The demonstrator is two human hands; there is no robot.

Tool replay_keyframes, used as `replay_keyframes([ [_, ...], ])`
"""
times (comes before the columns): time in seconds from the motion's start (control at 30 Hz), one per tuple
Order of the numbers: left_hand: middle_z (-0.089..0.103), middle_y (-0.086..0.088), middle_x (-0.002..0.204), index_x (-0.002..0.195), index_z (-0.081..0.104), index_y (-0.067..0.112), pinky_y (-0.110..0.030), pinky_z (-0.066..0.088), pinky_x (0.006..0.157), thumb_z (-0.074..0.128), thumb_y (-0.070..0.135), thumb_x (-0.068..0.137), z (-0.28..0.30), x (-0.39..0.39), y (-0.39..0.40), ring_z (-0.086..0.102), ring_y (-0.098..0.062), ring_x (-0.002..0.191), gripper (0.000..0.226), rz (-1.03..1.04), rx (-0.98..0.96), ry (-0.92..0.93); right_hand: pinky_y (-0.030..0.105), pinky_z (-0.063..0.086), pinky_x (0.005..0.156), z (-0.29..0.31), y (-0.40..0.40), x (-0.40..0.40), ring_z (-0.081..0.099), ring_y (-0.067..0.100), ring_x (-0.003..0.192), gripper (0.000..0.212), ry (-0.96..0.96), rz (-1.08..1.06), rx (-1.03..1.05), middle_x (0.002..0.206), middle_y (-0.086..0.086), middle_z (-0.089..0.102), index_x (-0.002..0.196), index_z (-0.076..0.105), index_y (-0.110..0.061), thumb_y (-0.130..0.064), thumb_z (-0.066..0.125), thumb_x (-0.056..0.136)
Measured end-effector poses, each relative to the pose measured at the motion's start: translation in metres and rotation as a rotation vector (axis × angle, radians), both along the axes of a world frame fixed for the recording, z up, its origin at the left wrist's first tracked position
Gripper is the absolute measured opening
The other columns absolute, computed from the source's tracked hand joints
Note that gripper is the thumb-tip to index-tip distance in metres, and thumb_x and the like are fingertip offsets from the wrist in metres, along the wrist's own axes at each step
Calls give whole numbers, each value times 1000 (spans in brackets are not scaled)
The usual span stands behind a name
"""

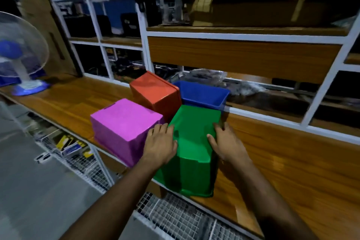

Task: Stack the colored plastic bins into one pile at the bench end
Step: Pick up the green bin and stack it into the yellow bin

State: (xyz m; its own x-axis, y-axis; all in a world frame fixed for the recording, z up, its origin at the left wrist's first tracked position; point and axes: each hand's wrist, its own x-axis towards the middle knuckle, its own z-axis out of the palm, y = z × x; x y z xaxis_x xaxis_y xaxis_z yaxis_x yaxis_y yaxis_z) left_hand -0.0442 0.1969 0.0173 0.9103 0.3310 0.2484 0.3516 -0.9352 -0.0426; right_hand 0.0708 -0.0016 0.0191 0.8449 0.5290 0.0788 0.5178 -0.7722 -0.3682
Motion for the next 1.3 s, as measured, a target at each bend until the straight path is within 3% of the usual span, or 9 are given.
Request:
replay_keyframes([
  [0.13,55,-12,131,132,43,16,-45,43,95,43,42,89,1,28,31,49,-33,120,51,-8,-115,94,47,42,108,-2,23,8,47,33,129,64,97,-55,-67,150,14,27,151,23,-20,-46,43,97],
  [0.27,60,-21,123,125,42,10,-46,49,92,41,39,93,-3,48,56,59,-39,111,43,-87,-347,188,45,42,105,-11,33,1,52,36,125,65,201,-205,-6,148,18,31,152,21,-18,-49,40,98],
  [0.47,63,-25,123,131,43,5,-43,48,94,48,35,94,-14,61,76,59,-42,112,48,-184,-537,83,33,47,78,-28,37,-4,63,32,105,58,338,-413,100,121,17,65,121,58,-8,-57,37,98],
  [0.8,64,-13,120,122,53,18,-33,45,91,60,32,86,-5,51,52,60,-31,111,39,-354,-676,26,32,48,81,-11,17,-36,63,32,107,50,295,-575,131,121,16,67,118,63,-8,-49,46,95],
  [0.9,64,-8,124,127,54,18,-30,45,89,65,44,81,1,54,34,60,-27,113,53,-363,-722,112,33,45,88,10,10,-46,55,33,117,46,224,-575,117,125,16,65,121,64,-11,-45,48,95],
  [0.97,64,-3,126,131,52,17,-30,47,93,68,53,76,2,54,24,61,-23,114,68,-395,-883,177,36,40,99,26,8,-52,44,36,125,46,162,-563,72,129,19,60,123,63,-14,-46,49,93],
  [1.1,63,-1,132,134,52,21,-41,46,104,74,72,55,-2,48,4,61,-22,117,97,-438,-1431,270,50,34,106,51,11,-67,33,37,128,57,89,-589,109,130,17,42,129,58,-23,-60,44,88],
  [1.2,64,-2,130,136,53,21,-42,45,105,67,84,52,1,50,-7,61,-23,118,106,-411,-1558,248,55,23,106,60,20,-80,26,33,131,54,27,-588,124,137,8,33,137,50,-44,-66,38,88],
  [1.3,67,-3,124,132,56,24,-43,51,99,71,85,49,11,49,-15,66,-25,110,104,-406,-1603,231,55,16,110,57,22,-89,23,32,136,40,30,-560,152,151,1,21,129,44,-66,-67,35,90],
])
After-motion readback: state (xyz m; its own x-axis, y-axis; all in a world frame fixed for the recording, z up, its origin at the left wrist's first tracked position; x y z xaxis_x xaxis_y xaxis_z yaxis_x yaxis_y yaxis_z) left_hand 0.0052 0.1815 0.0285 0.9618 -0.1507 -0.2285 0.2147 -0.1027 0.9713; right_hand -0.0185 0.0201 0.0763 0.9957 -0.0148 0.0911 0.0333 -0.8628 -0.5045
